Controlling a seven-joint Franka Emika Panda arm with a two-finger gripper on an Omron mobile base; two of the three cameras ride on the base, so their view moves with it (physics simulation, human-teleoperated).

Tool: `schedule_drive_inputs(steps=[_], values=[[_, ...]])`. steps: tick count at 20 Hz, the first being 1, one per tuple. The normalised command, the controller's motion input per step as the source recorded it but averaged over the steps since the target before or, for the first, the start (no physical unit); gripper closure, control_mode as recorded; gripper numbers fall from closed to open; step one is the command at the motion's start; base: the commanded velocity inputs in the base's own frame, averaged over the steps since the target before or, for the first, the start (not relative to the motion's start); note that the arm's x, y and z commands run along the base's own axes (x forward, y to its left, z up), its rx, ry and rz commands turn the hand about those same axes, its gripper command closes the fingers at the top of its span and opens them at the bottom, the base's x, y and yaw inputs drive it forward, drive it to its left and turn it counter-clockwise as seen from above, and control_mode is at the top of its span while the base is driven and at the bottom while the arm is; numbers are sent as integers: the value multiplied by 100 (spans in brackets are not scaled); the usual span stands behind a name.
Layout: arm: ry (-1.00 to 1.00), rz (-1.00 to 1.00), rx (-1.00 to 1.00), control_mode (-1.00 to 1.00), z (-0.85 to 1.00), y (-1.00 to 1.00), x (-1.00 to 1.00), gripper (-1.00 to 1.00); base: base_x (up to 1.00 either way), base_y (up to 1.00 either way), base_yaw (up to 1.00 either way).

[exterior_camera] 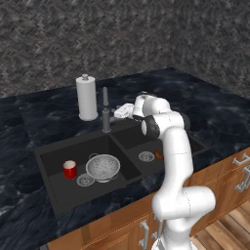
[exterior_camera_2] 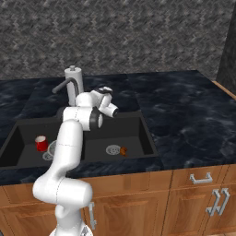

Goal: Pick the colander and mug and place them in the sink. Then turn on the water.

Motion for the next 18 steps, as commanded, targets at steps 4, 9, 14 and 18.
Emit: schedule_drive_inputs(steps=[4,9,14,18], values=[[6,-9,9,-100,-4,-44,3,100,0,0,0],[14,-13,13,-100,-20,-59,32,100,0,0,0],[17,-13,13,-100,-18,-52,43,100,0,0,0],[19,-11,11,-100,-24,-51,50,100,0,0,0]])
